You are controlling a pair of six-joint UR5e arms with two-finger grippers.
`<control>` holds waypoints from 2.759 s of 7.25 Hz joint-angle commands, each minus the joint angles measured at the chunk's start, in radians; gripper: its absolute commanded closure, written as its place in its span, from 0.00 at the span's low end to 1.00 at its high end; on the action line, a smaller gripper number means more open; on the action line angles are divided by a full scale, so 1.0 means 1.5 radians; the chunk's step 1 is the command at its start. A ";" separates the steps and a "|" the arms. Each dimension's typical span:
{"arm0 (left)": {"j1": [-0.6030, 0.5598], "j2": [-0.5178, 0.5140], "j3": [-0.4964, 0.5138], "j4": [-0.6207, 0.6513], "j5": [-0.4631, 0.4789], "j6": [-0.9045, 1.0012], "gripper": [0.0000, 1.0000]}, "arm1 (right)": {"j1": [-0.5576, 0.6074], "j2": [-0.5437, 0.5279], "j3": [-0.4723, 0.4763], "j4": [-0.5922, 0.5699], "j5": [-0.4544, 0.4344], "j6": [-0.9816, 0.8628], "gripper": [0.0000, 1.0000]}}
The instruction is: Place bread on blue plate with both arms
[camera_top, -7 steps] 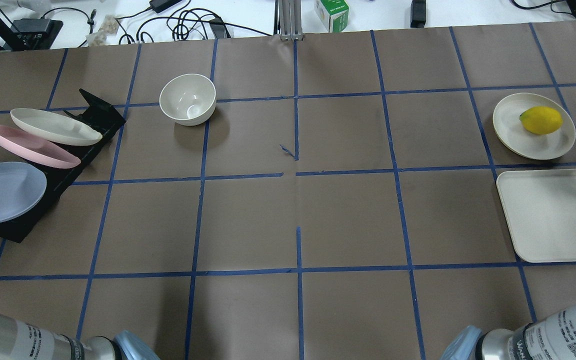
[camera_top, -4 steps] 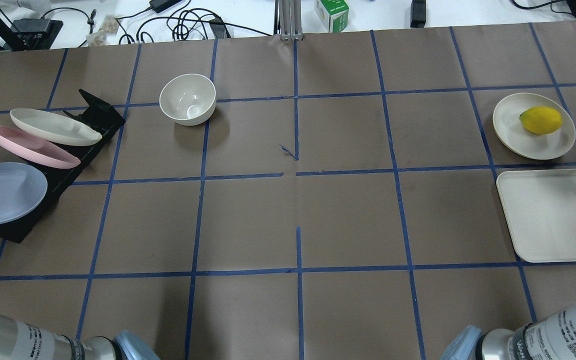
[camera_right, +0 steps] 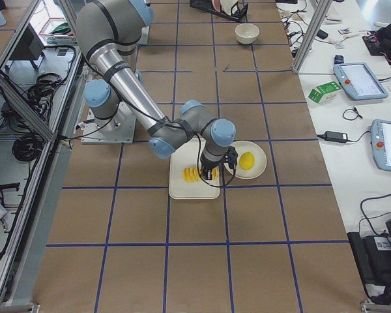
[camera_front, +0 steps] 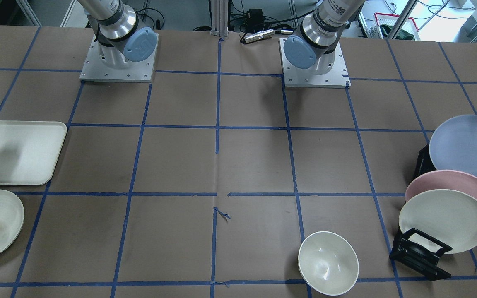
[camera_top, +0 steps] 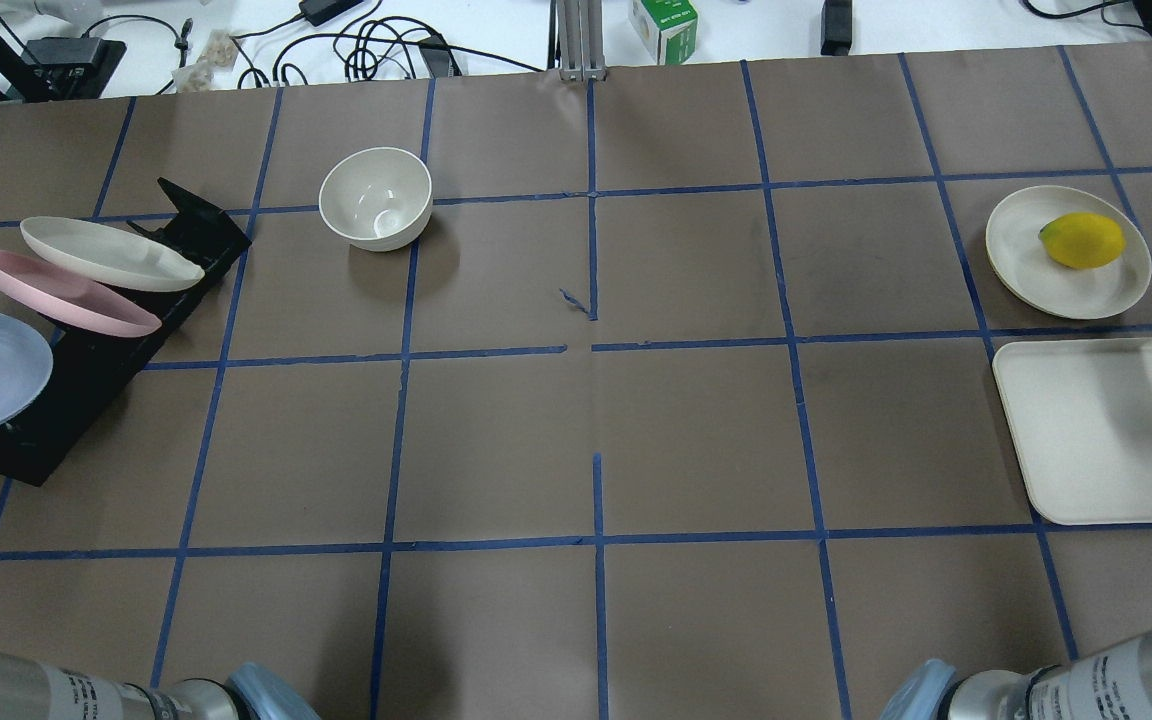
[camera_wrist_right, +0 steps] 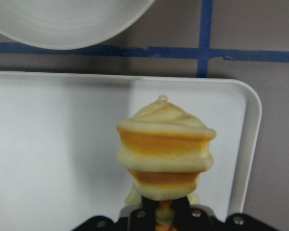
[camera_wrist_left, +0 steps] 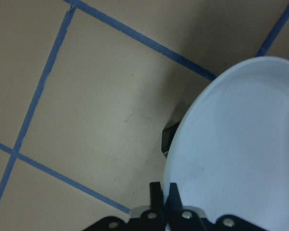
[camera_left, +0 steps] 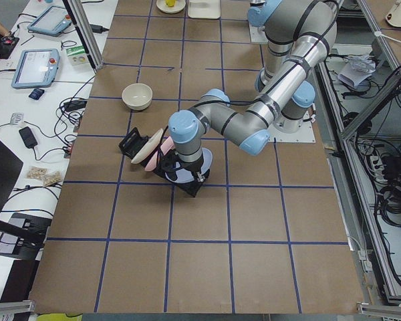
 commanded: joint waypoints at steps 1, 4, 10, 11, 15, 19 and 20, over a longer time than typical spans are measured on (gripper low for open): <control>-0.001 0.080 -0.001 -0.147 0.008 -0.002 1.00 | 0.067 -0.064 -0.037 0.116 0.014 0.096 1.00; -0.049 0.177 -0.036 -0.301 -0.026 -0.088 1.00 | 0.246 -0.099 -0.126 0.243 0.017 0.319 1.00; -0.468 0.129 -0.206 0.046 -0.251 -0.216 1.00 | 0.436 -0.085 -0.146 0.238 0.094 0.566 1.00; -0.503 0.120 -0.281 0.162 -0.317 -0.238 1.00 | 0.450 -0.084 -0.145 0.227 0.092 0.572 1.00; -0.651 0.053 -0.366 0.376 -0.324 -0.410 1.00 | 0.499 -0.076 -0.138 0.224 0.078 0.579 1.00; -0.693 0.015 -0.371 0.409 -0.317 -0.454 0.44 | 0.565 -0.039 -0.138 0.184 0.086 0.642 1.00; -0.686 0.015 -0.355 0.440 -0.318 -0.449 0.19 | 0.602 -0.025 -0.137 0.148 0.082 0.698 1.00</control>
